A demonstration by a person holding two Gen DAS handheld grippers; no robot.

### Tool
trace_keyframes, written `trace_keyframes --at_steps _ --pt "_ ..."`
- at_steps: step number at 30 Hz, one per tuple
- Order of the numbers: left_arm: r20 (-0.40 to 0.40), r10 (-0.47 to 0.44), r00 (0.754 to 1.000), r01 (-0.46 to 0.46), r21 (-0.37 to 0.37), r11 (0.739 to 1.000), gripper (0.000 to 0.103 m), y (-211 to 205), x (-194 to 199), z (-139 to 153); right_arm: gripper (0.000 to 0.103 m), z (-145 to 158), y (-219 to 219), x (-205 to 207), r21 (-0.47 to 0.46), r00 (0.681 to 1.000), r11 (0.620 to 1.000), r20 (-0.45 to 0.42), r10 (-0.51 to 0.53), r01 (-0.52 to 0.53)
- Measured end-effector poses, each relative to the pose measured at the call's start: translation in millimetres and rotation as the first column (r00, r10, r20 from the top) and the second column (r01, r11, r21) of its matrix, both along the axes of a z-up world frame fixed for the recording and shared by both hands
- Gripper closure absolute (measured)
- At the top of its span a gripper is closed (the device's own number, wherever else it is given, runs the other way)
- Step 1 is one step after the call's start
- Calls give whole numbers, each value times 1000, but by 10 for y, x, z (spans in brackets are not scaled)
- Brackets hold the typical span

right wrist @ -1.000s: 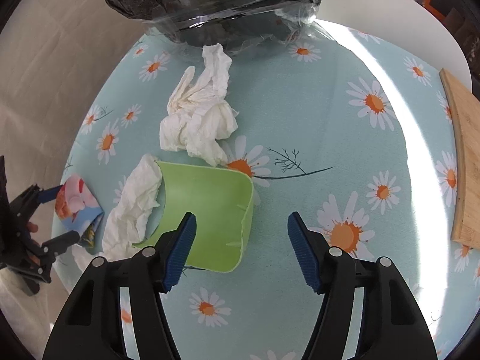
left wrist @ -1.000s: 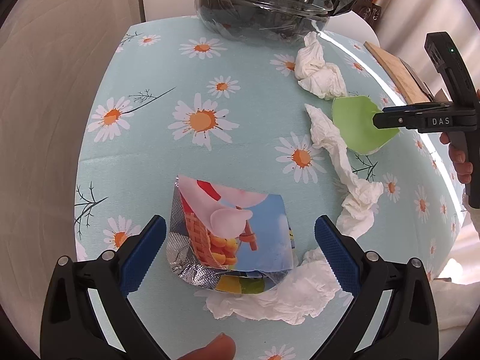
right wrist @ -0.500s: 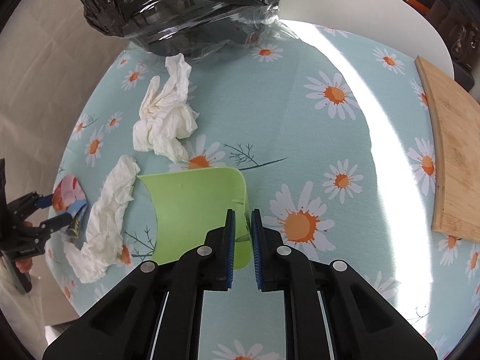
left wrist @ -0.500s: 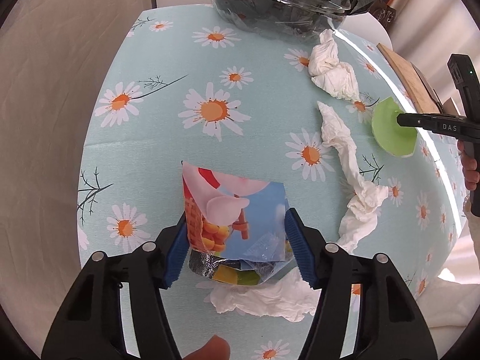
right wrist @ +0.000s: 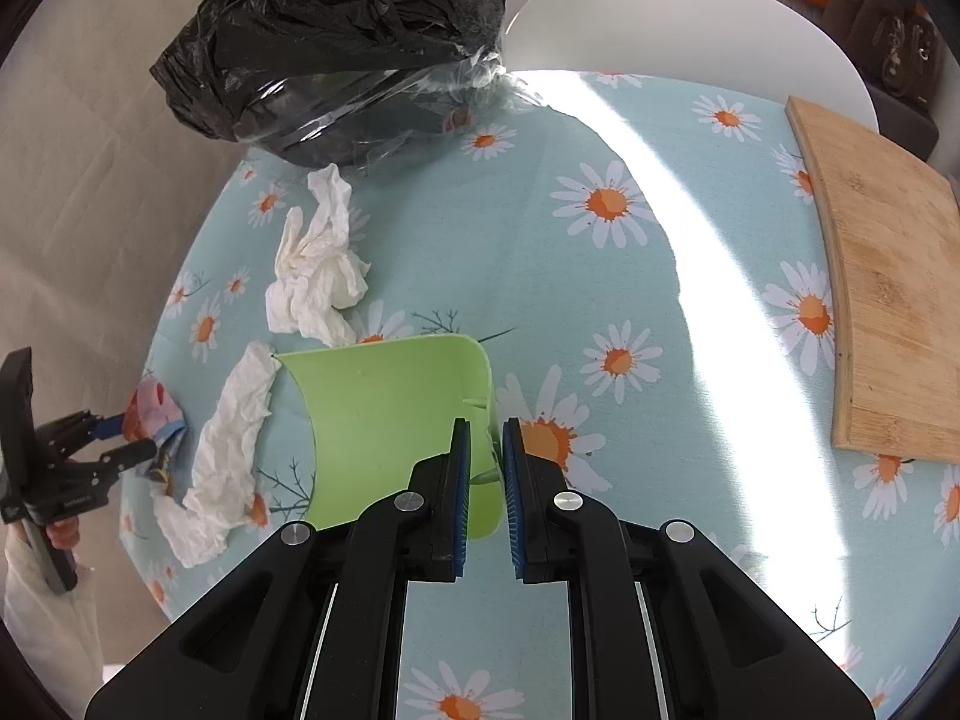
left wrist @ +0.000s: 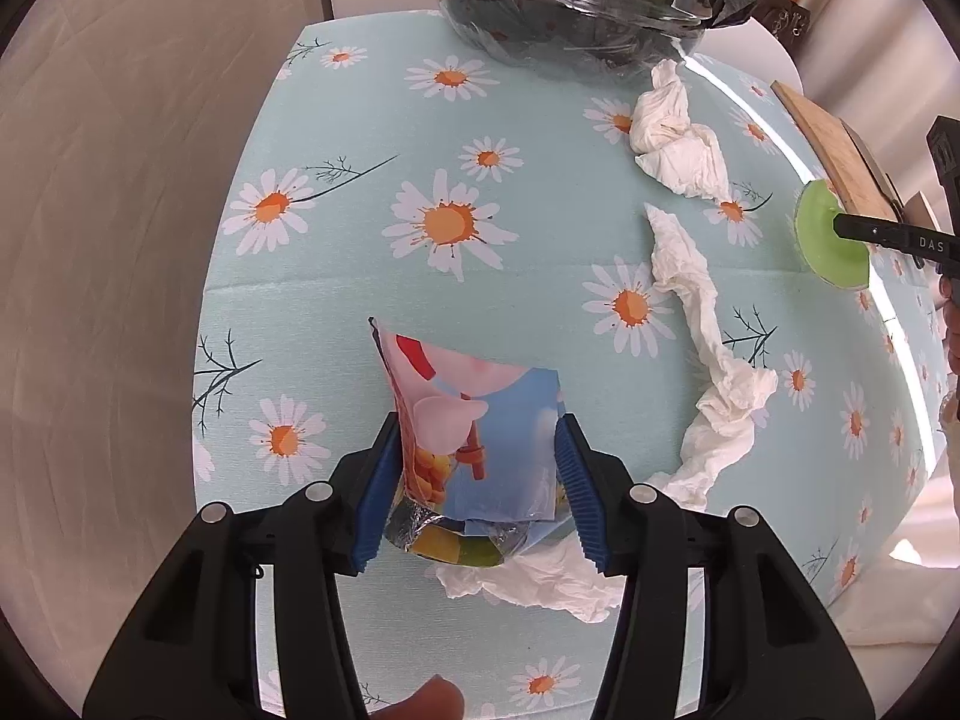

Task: Collect trash
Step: 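Lift and carry the wrapper and green lid over the trash bin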

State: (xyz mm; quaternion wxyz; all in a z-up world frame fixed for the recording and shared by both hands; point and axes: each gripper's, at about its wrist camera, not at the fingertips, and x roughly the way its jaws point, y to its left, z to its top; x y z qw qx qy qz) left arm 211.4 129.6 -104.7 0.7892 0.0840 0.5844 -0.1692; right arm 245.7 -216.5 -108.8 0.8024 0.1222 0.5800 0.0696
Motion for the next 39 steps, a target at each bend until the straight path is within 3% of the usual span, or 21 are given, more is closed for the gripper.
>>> trace_keyframes --at_steps 14,24,39 --pt "115 2 993 -2 1 1000 48 -167 -86 604 93 297 -235 -51 4 996 1000 85 17 -18" --pt "185 12 983 -4 -42 999 48 -303 -104 966 93 684 -302 -86 -92 982 995 182 56 -39" --pt "338 -7 941 38 -87 996 48 -620 32 1673 93 1310 -275 36 -138 941 989 325 95 -52"
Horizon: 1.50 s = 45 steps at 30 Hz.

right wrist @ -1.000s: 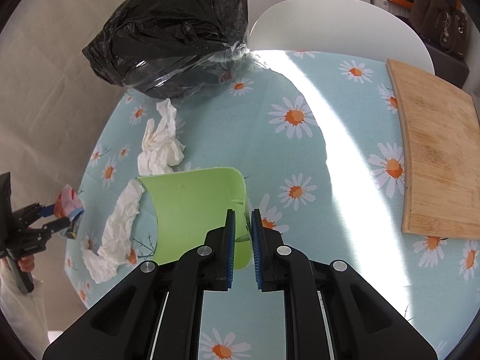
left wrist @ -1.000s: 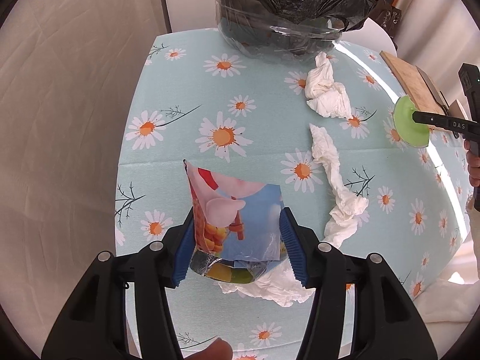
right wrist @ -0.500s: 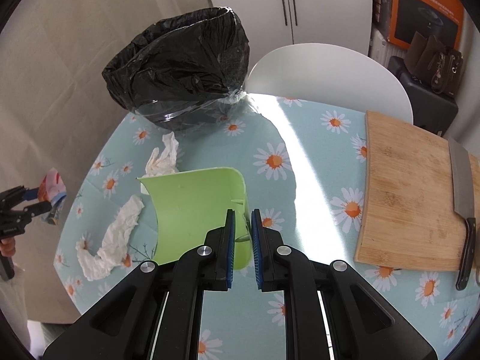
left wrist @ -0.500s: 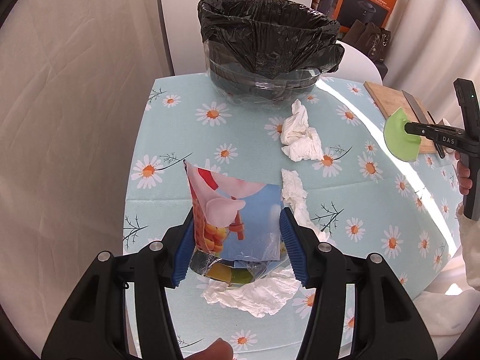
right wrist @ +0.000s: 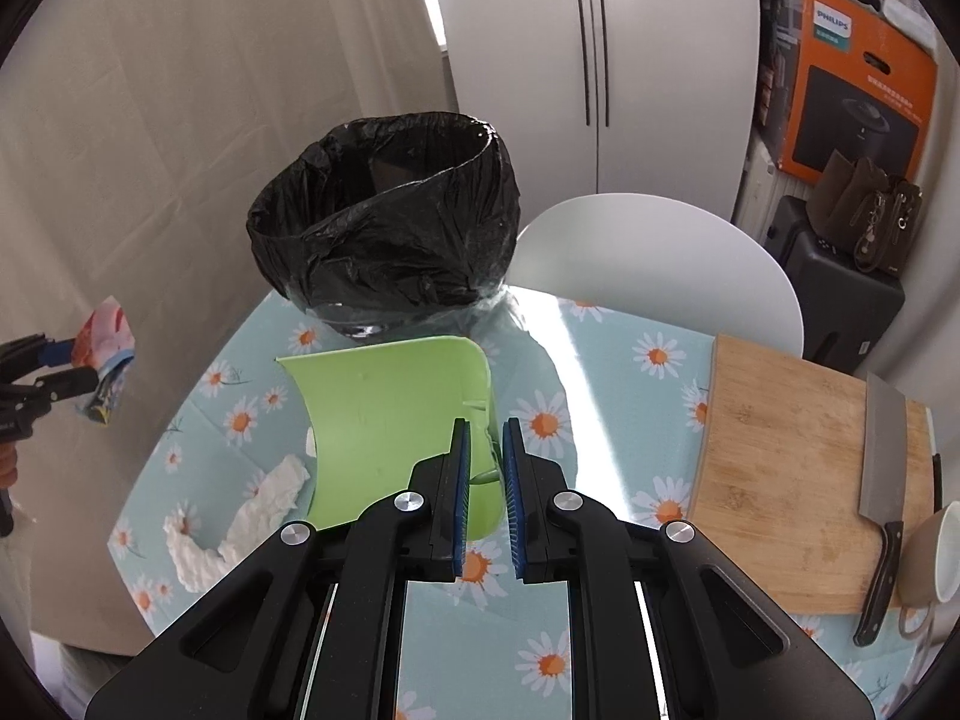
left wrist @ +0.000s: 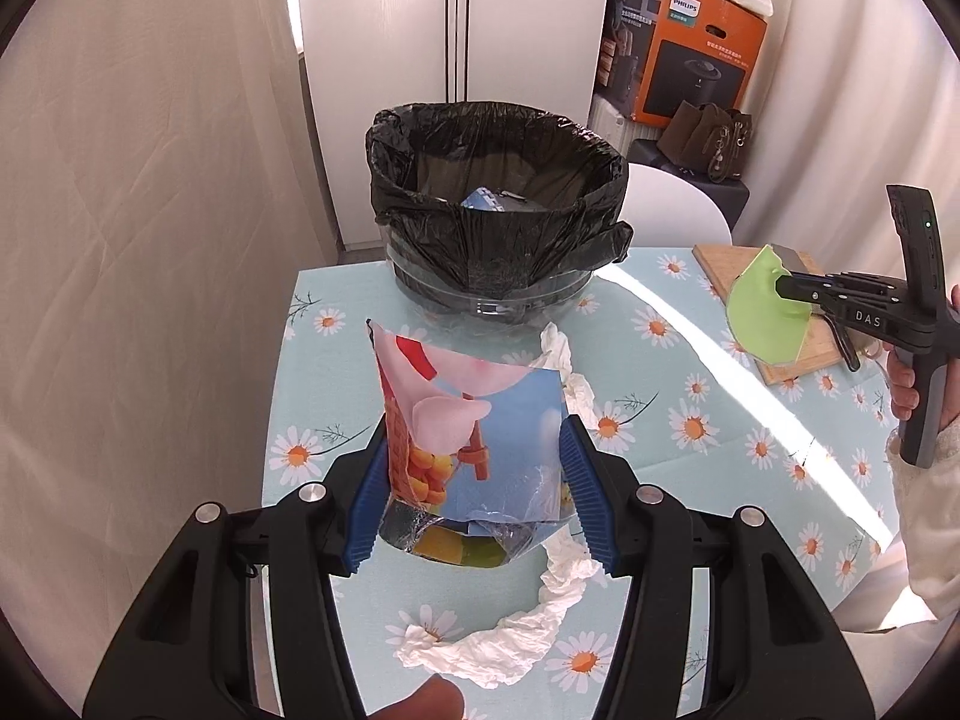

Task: Collect trash
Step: 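Lift and carry the wrapper and green lid over the trash bin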

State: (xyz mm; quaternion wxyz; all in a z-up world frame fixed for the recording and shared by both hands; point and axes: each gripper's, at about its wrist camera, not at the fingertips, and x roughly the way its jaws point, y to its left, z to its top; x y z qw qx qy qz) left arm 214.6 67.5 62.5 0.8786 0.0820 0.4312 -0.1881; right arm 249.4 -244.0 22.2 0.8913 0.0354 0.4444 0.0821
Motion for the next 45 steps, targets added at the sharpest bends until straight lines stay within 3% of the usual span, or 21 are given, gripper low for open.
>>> trace_keyframes --at_steps 9,14,22,33,45 --pt "76 23 997 -17 -77 997 47 -183 145 267 93 350 74 61 -28 996 999 82 21 -19" --pt "85 19 996 -9 -122 992 46 -272 205 293 94 432 151 68 -79 994 996 98 45 -37" --pt "88 -9 996 20 -127 992 46 -418 295 241 101 512 253 94 -95 990 994 124 64 -52" --pt "94 -59 994 72 -135 988 46 -360 404 336 98 258 57 175 -45 997 998 60 -38 41" --pt "114 -73 991 85 -107 991 46 -420 368 339 98 -141 -389 82 -70 985 983 -24 -170 168"
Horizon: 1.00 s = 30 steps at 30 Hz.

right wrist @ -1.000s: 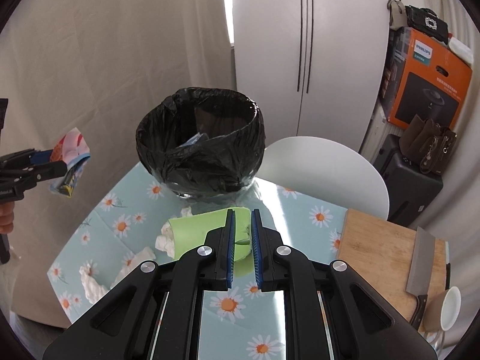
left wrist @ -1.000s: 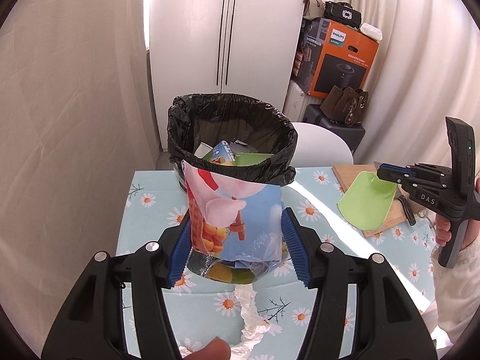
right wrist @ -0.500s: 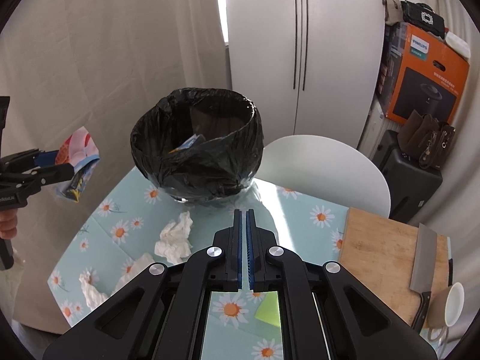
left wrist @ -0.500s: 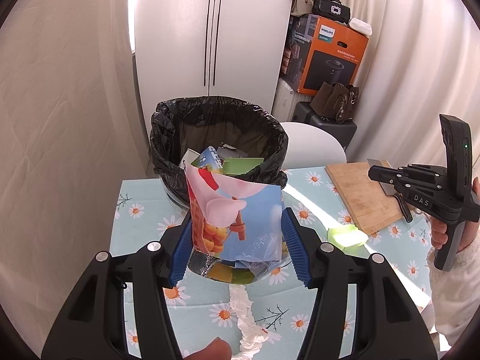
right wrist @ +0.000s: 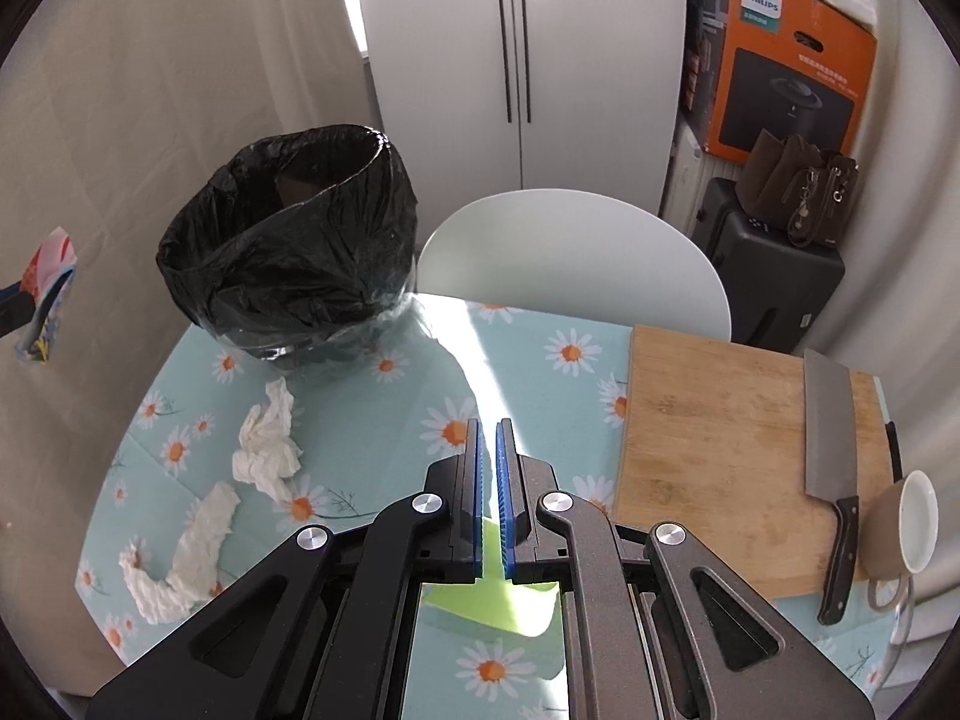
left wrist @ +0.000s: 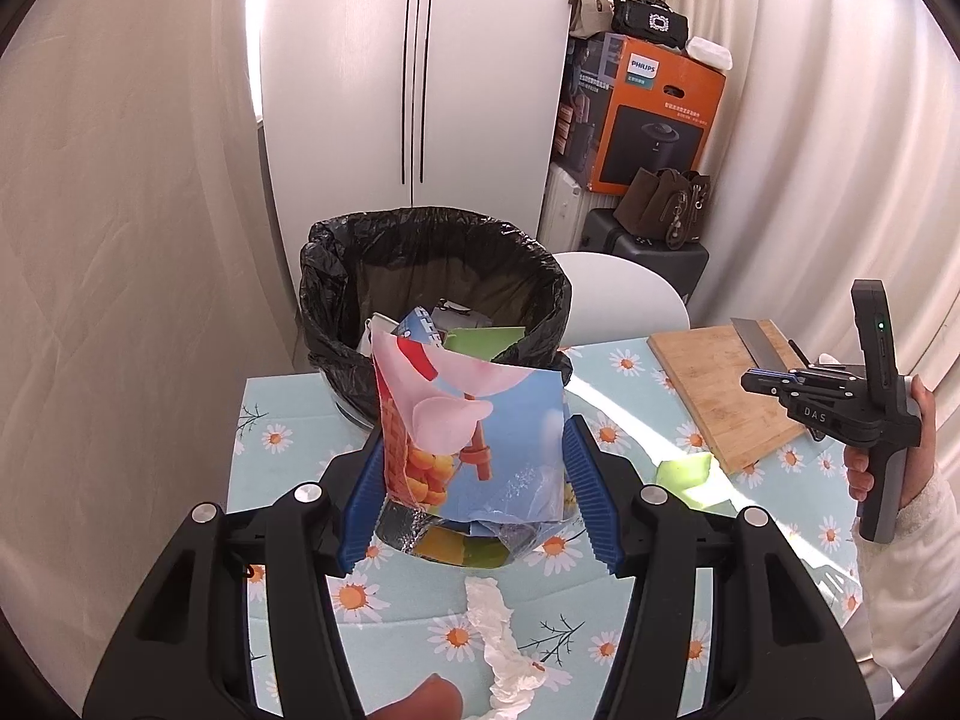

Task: Collect trash
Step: 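Lift and carry the wrapper and green lid over the trash bin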

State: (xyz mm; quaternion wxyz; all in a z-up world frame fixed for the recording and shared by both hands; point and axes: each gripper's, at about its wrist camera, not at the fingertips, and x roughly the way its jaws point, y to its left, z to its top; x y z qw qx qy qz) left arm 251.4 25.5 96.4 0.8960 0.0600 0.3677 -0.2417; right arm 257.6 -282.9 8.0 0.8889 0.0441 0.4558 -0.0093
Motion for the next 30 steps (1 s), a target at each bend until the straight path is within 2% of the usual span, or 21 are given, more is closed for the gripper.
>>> trace_keyframes --at_steps 4,7,11,15,17,18,25,26,27,30 --pt "-7 14 1000 -14 22 1000 46 -40 -20 -53 88 -254 -152 -51 -2 997 999 -61 -41 41" --pt "-18 29 999 -29 30 999 46 -54 -44 -101 85 -473 -239 -89 -2 991 998 -122 -63 63" --pt "-22 31 999 -31 22 999 46 -67 -93 -118 77 -792 -311 -142 -29 976 997 -205 -78 73" --pt "-30 39 999 -38 34 999 46 -75 -103 -140 72 -1029 -385 -202 -20 963 995 -251 -101 99" --pt "-29 39 999 -38 38 999 46 -72 -113 -141 65 -1112 -402 -214 -13 959 995 -264 -100 100" --pt "-28 41 999 -40 39 998 46 -68 -119 -141 64 -1152 -405 -212 -12 957 995 -272 -101 102" --pt "-38 54 998 -53 32 998 46 -23 -150 -158 66 -1399 -359 -204 33 944 994 -319 -88 104" --pt "-34 54 998 -53 30 998 46 -20 -154 -158 83 -1442 -351 -200 41 941 994 -327 -85 104" --pt "-35 54 998 -53 30 998 46 -18 -155 -162 91 -1480 -345 -197 53 938 993 -336 -81 105" --pt "-41 53 998 -52 43 998 46 -18 -152 -168 94 -1514 -350 -230 63 934 990 -343 -95 124"
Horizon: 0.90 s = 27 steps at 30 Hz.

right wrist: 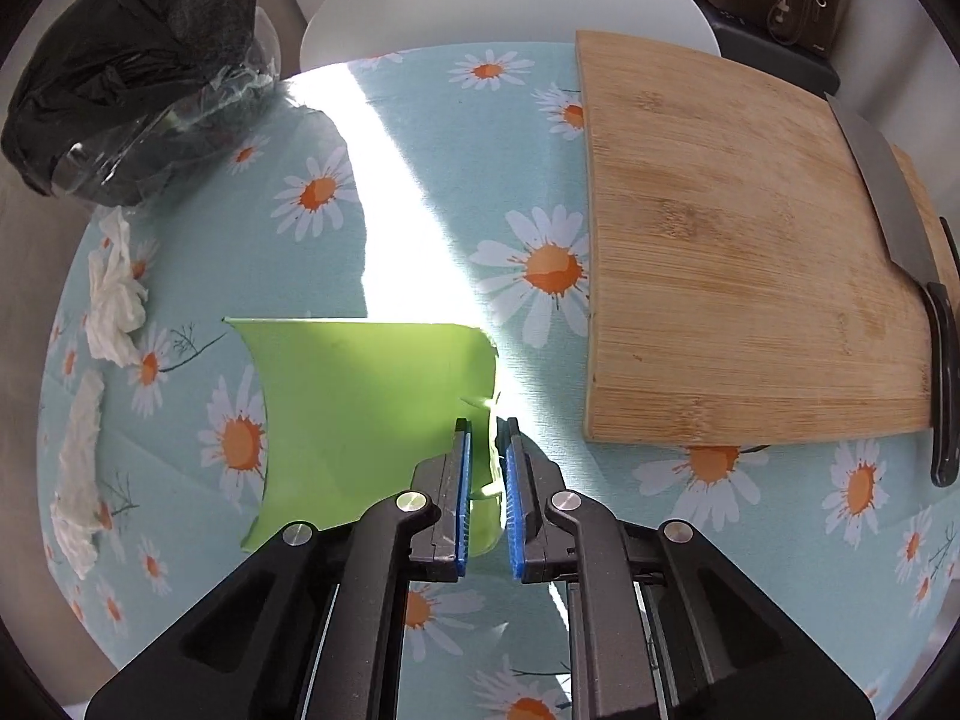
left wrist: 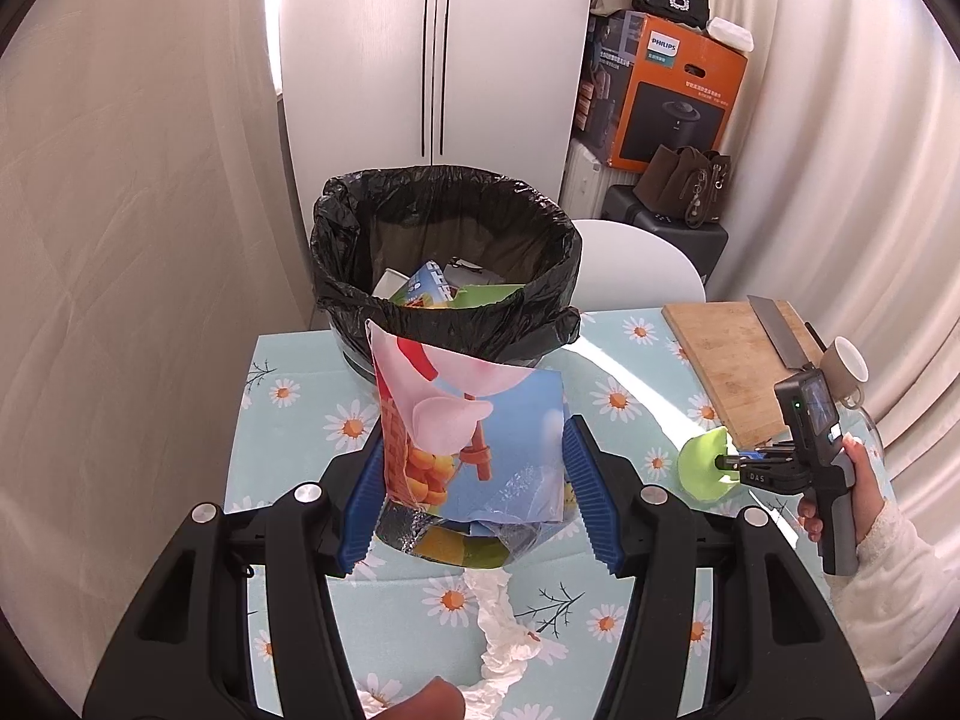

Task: Collect trash
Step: 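Lift and carry the wrapper and green lid over the trash bin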

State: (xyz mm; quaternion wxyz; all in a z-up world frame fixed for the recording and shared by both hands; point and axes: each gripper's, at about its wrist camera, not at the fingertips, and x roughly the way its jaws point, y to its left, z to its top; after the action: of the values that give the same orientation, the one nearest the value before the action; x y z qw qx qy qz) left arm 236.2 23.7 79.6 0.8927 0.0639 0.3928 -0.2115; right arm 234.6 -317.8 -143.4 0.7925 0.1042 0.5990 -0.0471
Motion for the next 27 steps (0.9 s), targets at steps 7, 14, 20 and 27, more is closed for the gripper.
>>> trace_keyframes --at_steps 7,14,20,27 --pt "2 3 1000 -3 -3 1000 46 7 24 1 94 237 -30 -22 12 998 1000 58 -1 0" --pt "5 -26 1000 26 -23 999 46 -23 83 -2 94 685 22 12 32 989 999 143 28 -33" --pt "0 -57 998 57 -23 998 46 -37 185 -4 94 1011 157 101 80 978 996 206 23 -40" --pt "15 -117 993 117 -50 992 46 39 347 67 94 1389 386 214 69 959 997 284 13 -34"
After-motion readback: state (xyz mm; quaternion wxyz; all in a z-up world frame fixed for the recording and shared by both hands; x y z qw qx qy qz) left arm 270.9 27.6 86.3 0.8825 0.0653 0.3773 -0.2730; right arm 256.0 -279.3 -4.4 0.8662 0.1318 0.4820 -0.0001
